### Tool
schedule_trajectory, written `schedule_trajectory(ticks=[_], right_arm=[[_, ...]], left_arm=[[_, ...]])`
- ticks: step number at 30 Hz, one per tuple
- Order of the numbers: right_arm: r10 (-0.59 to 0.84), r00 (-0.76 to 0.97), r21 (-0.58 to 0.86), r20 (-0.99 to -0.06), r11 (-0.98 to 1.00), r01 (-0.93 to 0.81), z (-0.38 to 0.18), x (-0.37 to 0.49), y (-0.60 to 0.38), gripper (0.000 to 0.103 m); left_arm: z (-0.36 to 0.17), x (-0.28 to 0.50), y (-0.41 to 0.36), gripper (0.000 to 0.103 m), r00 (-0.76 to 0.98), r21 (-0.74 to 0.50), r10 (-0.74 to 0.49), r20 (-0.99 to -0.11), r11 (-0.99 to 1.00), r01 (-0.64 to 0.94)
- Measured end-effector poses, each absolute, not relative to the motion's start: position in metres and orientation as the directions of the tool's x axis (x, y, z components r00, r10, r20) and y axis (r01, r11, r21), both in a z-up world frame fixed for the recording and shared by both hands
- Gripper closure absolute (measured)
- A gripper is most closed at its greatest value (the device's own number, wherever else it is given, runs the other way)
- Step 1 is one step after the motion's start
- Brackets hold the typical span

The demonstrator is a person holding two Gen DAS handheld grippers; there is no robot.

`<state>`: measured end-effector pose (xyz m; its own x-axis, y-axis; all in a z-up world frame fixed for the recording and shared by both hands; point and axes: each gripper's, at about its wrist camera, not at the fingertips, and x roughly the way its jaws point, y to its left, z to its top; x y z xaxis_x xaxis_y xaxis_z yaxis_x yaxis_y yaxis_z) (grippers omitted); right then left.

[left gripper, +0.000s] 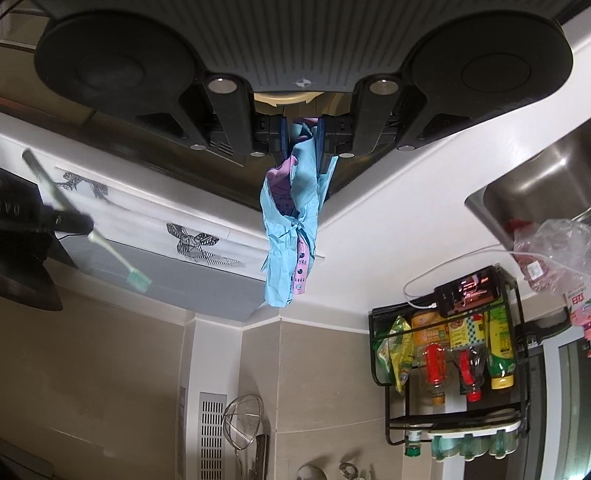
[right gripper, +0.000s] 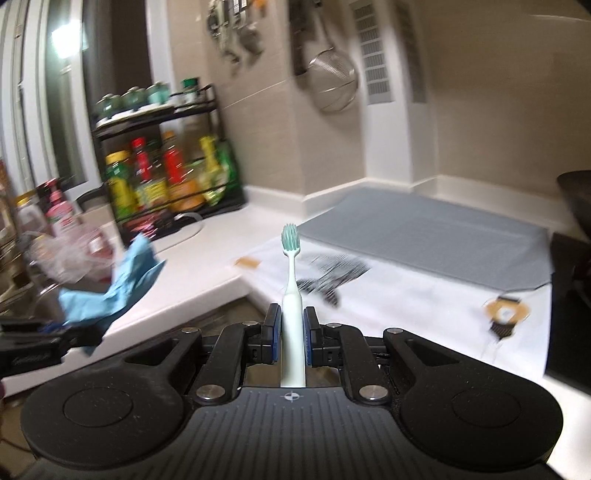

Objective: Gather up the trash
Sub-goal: 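Carry the glove and toothbrush with both grippers down toward the bin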

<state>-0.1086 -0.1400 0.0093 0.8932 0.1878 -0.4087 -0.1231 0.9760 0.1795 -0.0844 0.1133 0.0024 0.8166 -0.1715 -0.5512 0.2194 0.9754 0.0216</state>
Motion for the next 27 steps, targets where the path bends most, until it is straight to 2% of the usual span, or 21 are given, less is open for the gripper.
schedule_trajectory(ticks=[12, 27], right_arm=[[0.297, 0.813, 0.202, -0.501, 0.953, -0.224, -0.015, -0.135, -0.094, 0.089], [0.31, 0.773, 0.214, -0.553, 0.95, -0.228, -0.031, -0.141, -0.082, 0.089]], left_arm=[[-0.018, -0.108, 0.119, 0.088, 0.79, 0.003, -0.147, -0.595, 0.983, 0.185], [-0.035, -0.115, 0.12, 0.088, 0.761, -0.003, -0.143, -0.633, 0.983, 0.182]])
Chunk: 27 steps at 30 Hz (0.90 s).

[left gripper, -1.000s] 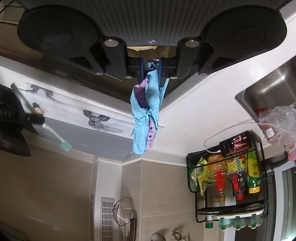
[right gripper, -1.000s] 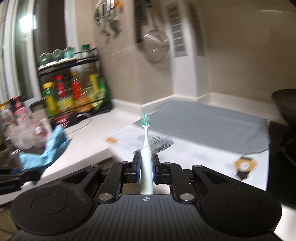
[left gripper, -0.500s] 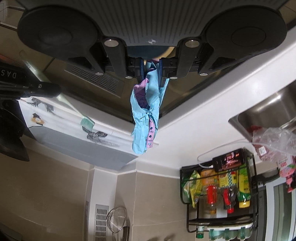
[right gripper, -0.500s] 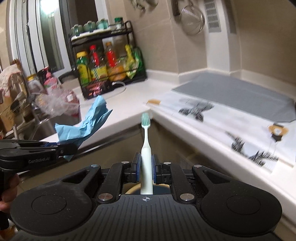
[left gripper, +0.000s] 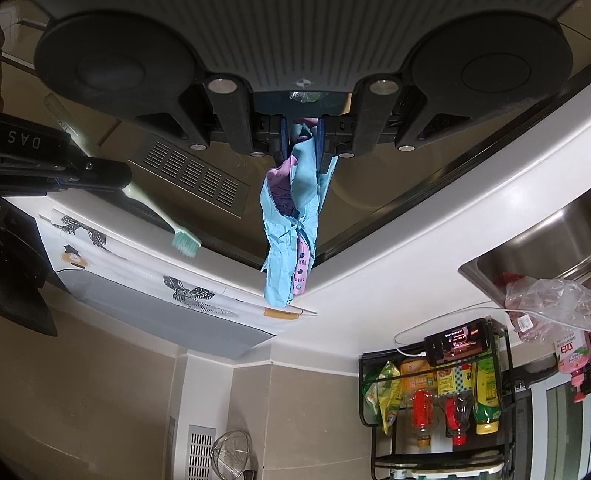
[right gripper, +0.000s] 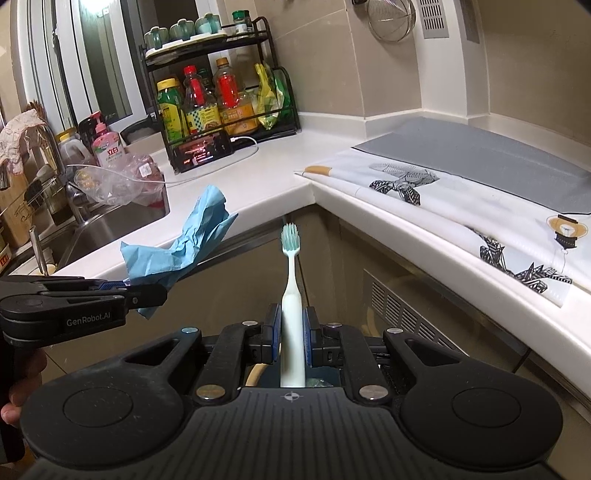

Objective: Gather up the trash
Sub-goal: 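Carry the glove and toothbrush with both grippers down toward the bin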

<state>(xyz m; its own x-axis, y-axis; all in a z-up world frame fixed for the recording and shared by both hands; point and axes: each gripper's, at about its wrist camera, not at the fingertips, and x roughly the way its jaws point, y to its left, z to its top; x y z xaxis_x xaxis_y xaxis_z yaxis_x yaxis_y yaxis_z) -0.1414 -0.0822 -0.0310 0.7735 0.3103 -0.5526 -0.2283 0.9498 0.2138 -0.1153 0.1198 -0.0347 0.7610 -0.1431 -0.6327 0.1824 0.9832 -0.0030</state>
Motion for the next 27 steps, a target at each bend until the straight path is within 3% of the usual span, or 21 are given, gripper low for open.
schedule_trajectory(ticks=[27], right_arm=[[0.316, 0.73, 0.234, -0.606, 0.948, -0.217, -0.047, -0.126, -0.076, 0.089]], left_arm=[[-0.051, -0.103, 0.115, 0.088, 0.708, -0.005, -0.135, -0.693, 0.983, 0.183]])
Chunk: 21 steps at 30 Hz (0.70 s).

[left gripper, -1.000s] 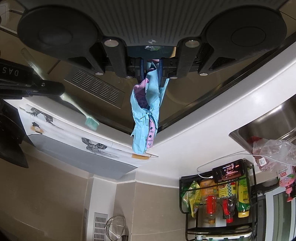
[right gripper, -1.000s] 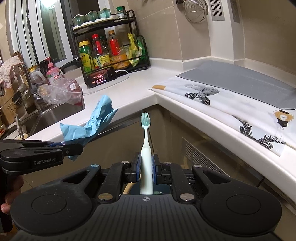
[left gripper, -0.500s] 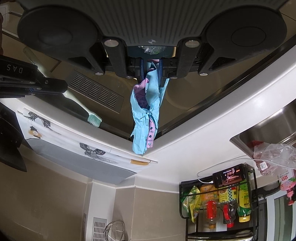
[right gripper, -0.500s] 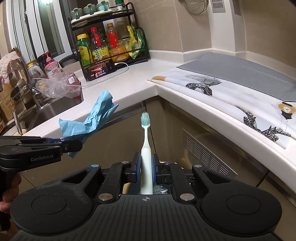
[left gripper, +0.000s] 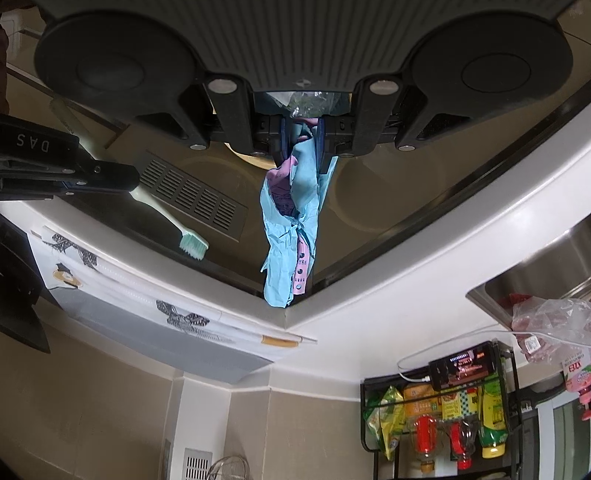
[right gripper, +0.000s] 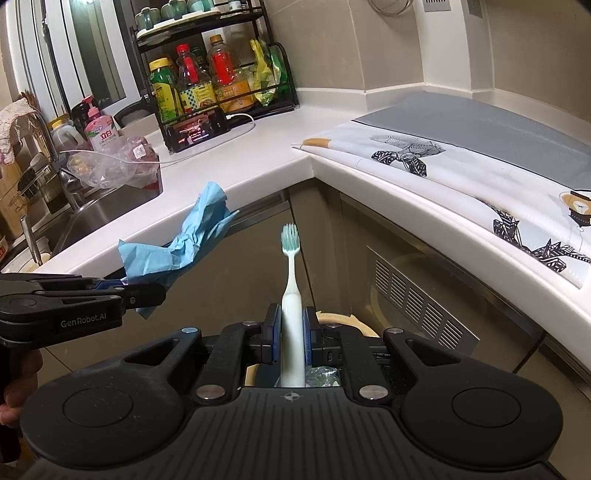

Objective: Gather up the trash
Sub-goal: 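Carry the glove and toothbrush with both grippers down toward the bin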

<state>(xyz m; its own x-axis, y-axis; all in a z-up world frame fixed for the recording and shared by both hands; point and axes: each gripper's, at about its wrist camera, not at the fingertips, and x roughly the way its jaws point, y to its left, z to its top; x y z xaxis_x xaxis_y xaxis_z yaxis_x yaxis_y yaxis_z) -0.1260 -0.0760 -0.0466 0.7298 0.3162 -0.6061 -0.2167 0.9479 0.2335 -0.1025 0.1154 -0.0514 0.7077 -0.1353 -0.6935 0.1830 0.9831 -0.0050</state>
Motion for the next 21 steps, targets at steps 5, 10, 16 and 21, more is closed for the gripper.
schedule_trajectory(ticks=[5, 10, 16, 21], right_arm=[[0.315, 0.727, 0.238, -0.61, 0.948, -0.211, -0.05, -0.124, -0.077, 0.089], [0.315, 0.719, 0.244, -0.62, 0.948, -0.206, -0.054, -0.12, -0.078, 0.089], [0.317, 0.709, 0.247, -0.63, 0.947, -0.203, -0.058, -0.115, -0.078, 0.089], [0.314, 0.699, 0.248, -0.643, 0.948, -0.199, -0.063, -0.111, -0.078, 0.089]], left_arm=[[-0.056, -0.101, 0.11, 0.088, 0.698, 0.006, -0.137, -0.703, 0.98, 0.198], [-0.061, -0.099, 0.105, 0.088, 0.687, 0.013, -0.137, -0.714, 0.978, 0.209], [-0.067, -0.097, 0.101, 0.088, 0.674, 0.019, -0.136, -0.726, 0.976, 0.217], [-0.071, -0.092, 0.099, 0.088, 0.662, 0.018, -0.134, -0.738, 0.976, 0.218]])
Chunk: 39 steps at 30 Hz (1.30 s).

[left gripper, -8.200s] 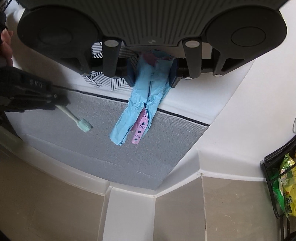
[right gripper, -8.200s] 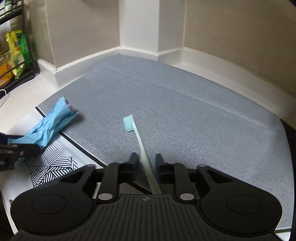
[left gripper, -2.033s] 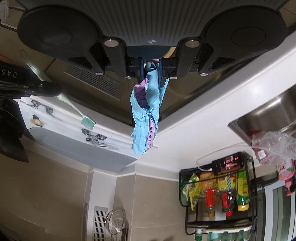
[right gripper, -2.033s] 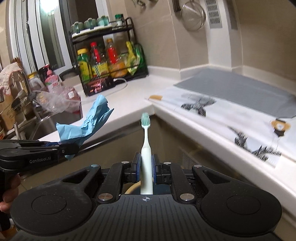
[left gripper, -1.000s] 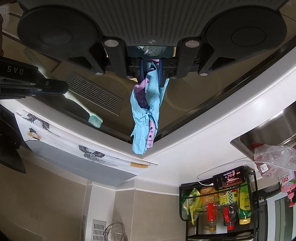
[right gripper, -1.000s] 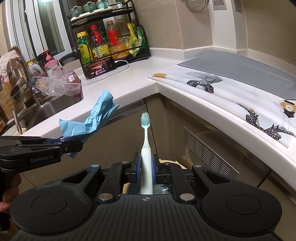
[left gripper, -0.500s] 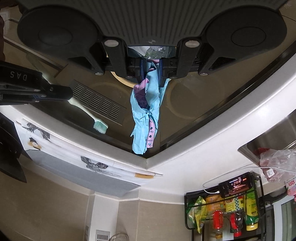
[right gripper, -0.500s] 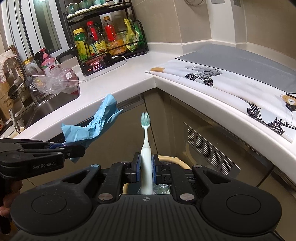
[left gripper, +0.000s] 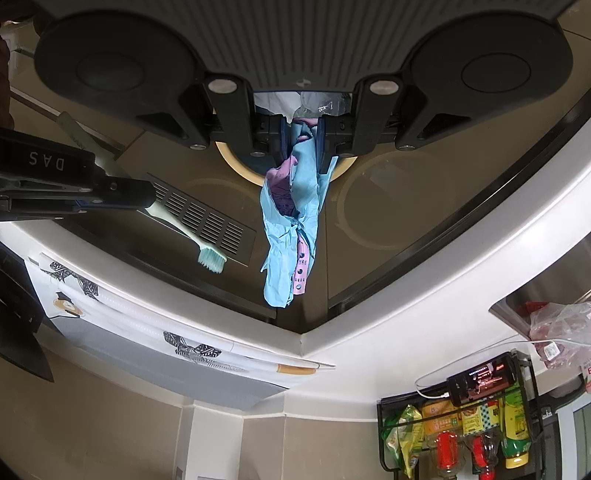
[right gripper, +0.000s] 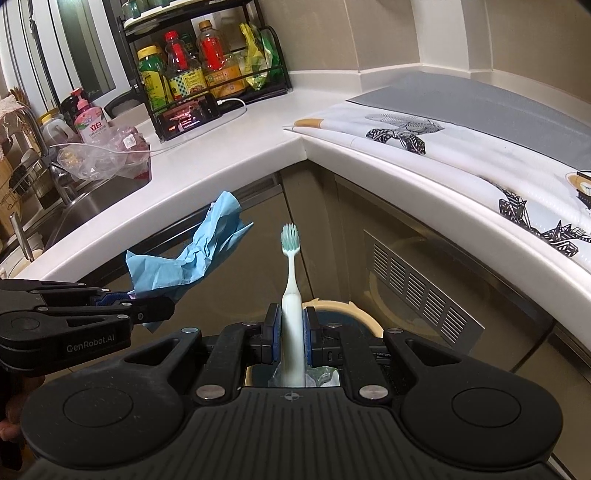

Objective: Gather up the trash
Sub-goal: 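Carry the glove and toothbrush with both grippers down toward the bin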

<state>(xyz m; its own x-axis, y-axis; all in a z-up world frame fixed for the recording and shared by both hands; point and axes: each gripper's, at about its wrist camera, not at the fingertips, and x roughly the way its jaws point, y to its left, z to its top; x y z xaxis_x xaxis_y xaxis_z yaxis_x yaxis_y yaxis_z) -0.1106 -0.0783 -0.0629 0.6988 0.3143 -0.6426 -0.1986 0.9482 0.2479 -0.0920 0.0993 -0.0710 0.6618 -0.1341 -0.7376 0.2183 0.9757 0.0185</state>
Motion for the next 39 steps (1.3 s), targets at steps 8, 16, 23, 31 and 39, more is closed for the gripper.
schedule_trajectory(ticks=[8, 16, 23, 31, 39], right_arm=[[0.312, 0.685, 0.244, -0.658, 0.949, -0.198, -0.068, -0.105, -0.076, 0.089], [0.307, 0.669, 0.241, -0.677, 0.951, -0.193, -0.074, -0.099, -0.074, 0.089], [0.301, 0.648, 0.243, -0.699, 0.953, -0.181, -0.085, -0.088, -0.073, 0.089], [0.295, 0.61, 0.243, -0.736, 0.955, -0.168, -0.104, -0.069, -0.068, 0.089], [0.281, 0.569, 0.243, -0.773, 0.959, -0.143, -0.124, -0.052, -0.069, 0.089]], left_arm=[[-0.077, -0.087, 0.097, 0.088, 0.648, 0.02, -0.133, -0.75, 0.975, 0.223], [-0.084, -0.081, 0.097, 0.088, 0.625, 0.006, -0.131, -0.769, 0.977, 0.213], [-0.098, -0.068, 0.099, 0.088, 0.575, -0.013, -0.127, -0.808, 0.98, 0.2], [-0.121, -0.052, 0.101, 0.088, 0.506, -0.028, -0.129, -0.853, 0.979, 0.203], [-0.142, -0.038, 0.098, 0.088, 0.476, 0.005, -0.1, -0.874, 0.977, 0.214]])
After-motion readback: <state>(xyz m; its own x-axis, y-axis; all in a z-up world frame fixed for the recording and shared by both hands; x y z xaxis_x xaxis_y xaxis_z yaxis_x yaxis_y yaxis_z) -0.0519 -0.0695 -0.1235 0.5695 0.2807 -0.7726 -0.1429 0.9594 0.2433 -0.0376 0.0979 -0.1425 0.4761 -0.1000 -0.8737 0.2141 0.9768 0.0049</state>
